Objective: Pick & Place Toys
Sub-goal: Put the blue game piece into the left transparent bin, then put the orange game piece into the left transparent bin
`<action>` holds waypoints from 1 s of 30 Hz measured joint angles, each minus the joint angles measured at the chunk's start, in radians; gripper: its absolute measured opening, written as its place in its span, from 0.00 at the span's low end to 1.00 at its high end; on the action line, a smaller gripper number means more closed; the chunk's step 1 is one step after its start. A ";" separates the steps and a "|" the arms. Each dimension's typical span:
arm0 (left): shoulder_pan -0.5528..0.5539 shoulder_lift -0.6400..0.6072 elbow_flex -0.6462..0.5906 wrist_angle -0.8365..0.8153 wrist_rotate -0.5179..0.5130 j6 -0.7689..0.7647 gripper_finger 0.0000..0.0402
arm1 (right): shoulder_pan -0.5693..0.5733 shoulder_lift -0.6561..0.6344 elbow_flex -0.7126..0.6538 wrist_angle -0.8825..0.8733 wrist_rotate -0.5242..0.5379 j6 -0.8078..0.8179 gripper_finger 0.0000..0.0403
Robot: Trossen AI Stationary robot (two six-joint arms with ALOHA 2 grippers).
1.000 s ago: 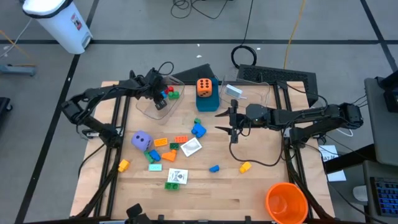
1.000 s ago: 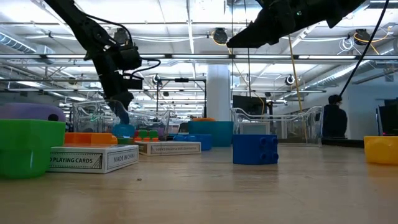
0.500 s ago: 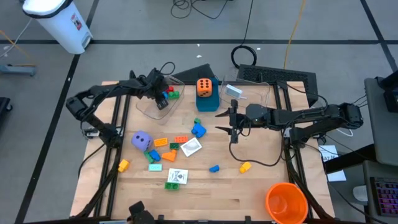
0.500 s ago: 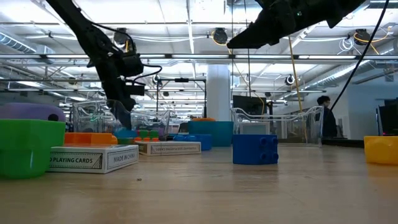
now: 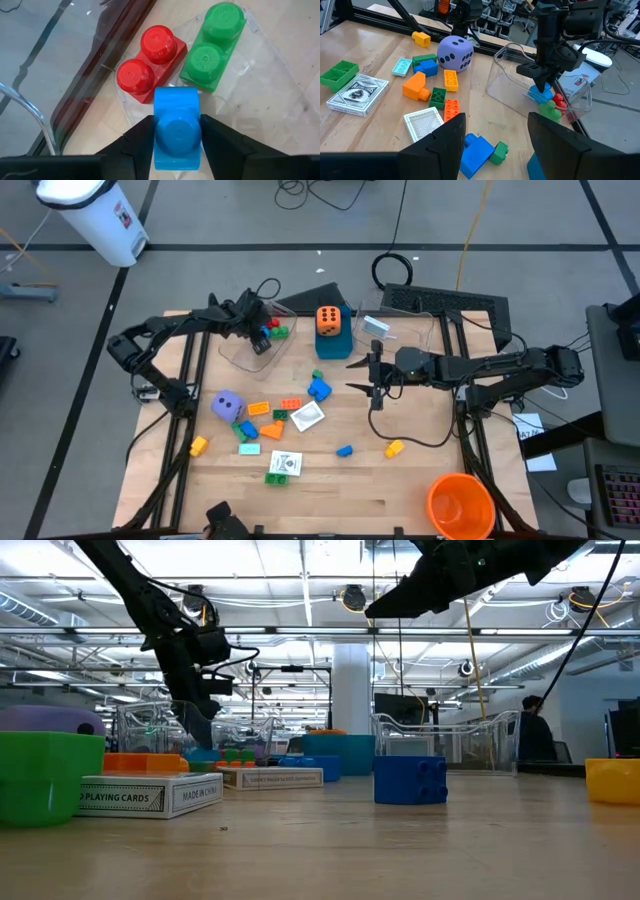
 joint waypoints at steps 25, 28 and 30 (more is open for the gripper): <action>-0.083 -0.266 0.002 0.000 -0.003 -0.006 0.64 | 0.000 0.000 0.000 0.000 0.000 -0.004 0.51; -0.112 -0.333 0.002 0.020 -0.003 -0.025 0.64 | 0.000 0.000 0.000 0.002 0.000 -0.004 0.51; -0.136 -0.373 0.002 0.043 -0.002 -0.047 0.64 | 0.000 0.000 0.000 0.009 0.000 -0.004 0.51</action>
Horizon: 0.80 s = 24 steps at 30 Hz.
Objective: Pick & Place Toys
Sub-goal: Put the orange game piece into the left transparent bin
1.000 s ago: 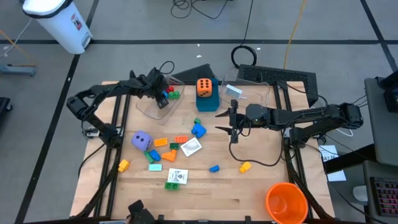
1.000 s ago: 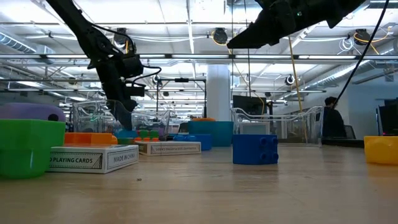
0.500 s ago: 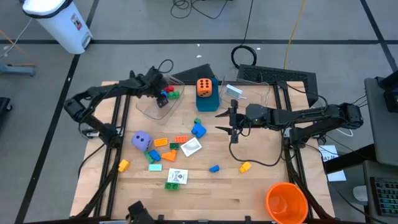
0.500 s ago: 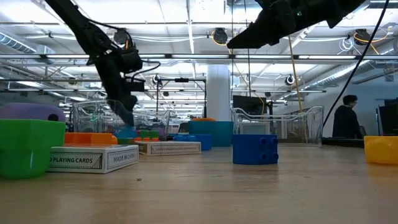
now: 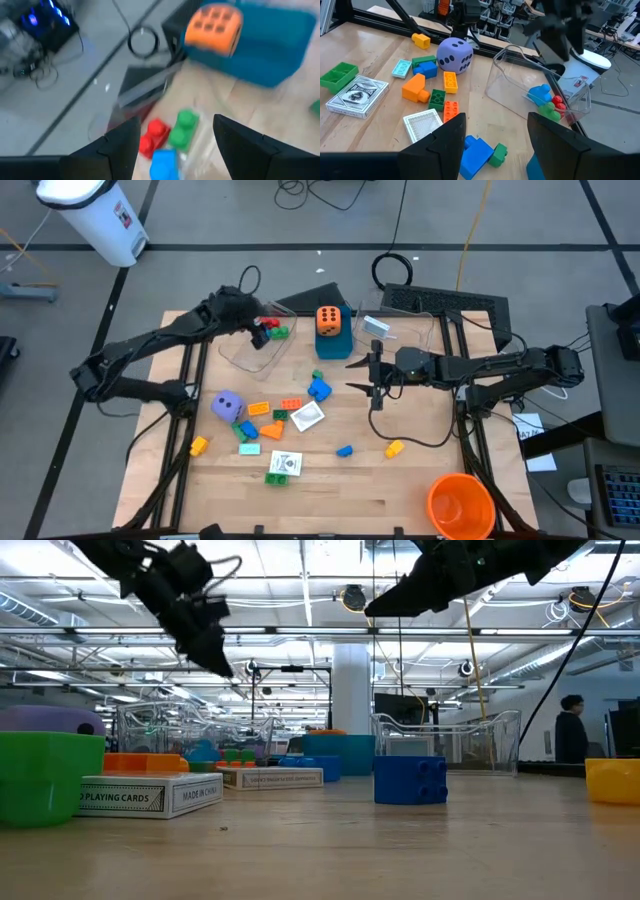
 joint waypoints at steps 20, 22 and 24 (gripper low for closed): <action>-0.250 -0.079 0.000 0.144 0.005 -0.037 0.64 | 0.000 0.000 0.000 0.013 0.000 0.000 0.51; -0.265 -0.079 0.000 0.144 0.005 -0.037 0.64 | 0.000 0.000 0.000 0.013 0.000 0.000 0.51; -0.279 -0.079 0.000 0.144 0.005 -0.037 0.64 | 0.000 0.000 0.000 0.013 0.000 0.000 0.51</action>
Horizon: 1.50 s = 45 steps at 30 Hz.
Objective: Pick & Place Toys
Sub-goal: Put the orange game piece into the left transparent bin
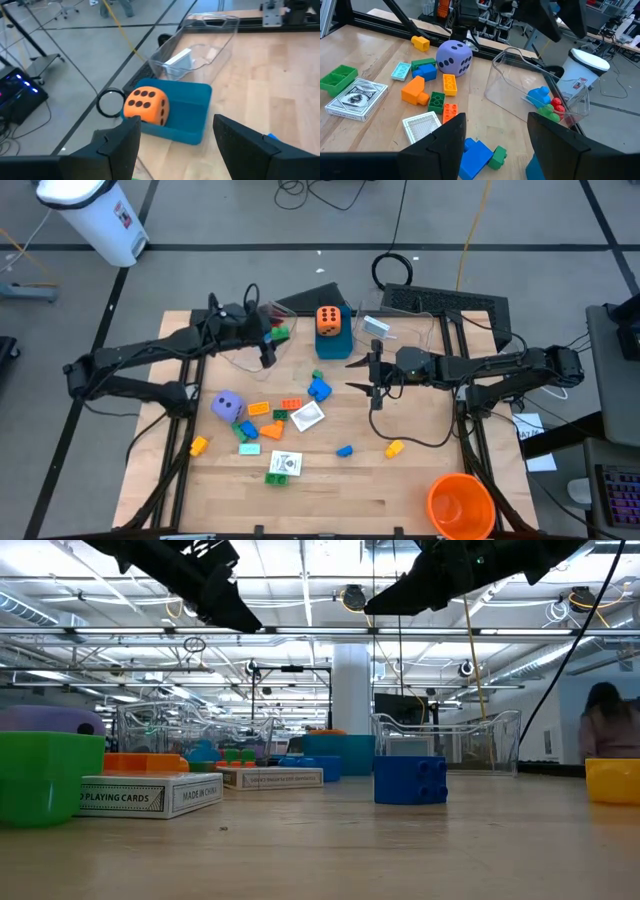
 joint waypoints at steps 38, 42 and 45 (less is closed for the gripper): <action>-0.218 0.000 0.000 0.056 0.000 -0.028 0.64 | 0.000 0.000 0.000 -0.005 0.000 0.020 0.51; -0.247 0.000 0.000 0.008 0.000 -0.036 0.64 | 0.000 0.000 0.000 -0.005 0.000 0.053 0.51; -0.269 0.000 0.000 -0.027 0.000 -0.065 0.64 | 0.000 0.000 0.000 -0.005 0.000 0.053 0.52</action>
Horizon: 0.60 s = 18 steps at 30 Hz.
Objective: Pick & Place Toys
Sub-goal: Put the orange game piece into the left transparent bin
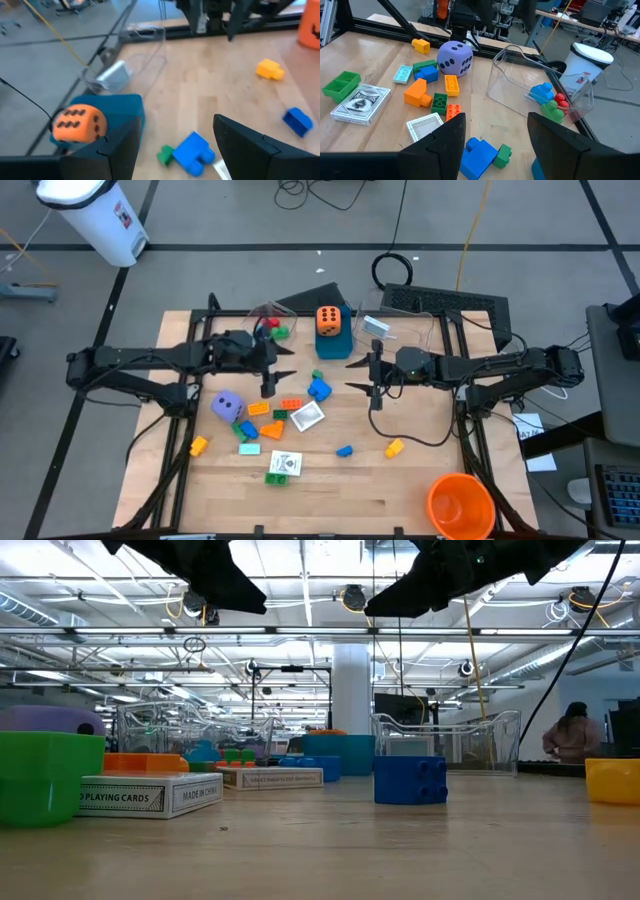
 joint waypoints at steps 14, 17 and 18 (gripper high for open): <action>-0.095 0.000 0.000 -0.221 -0.004 -0.158 0.64 | 0.000 0.000 0.000 0.000 0.000 0.002 0.51; -0.110 0.000 0.000 -0.282 -0.003 -0.203 0.64 | 0.000 0.000 0.000 0.000 0.000 0.036 0.51; -0.115 0.000 0.000 -0.299 -0.004 -0.218 0.64 | 0.000 0.000 0.000 0.000 0.000 0.046 0.51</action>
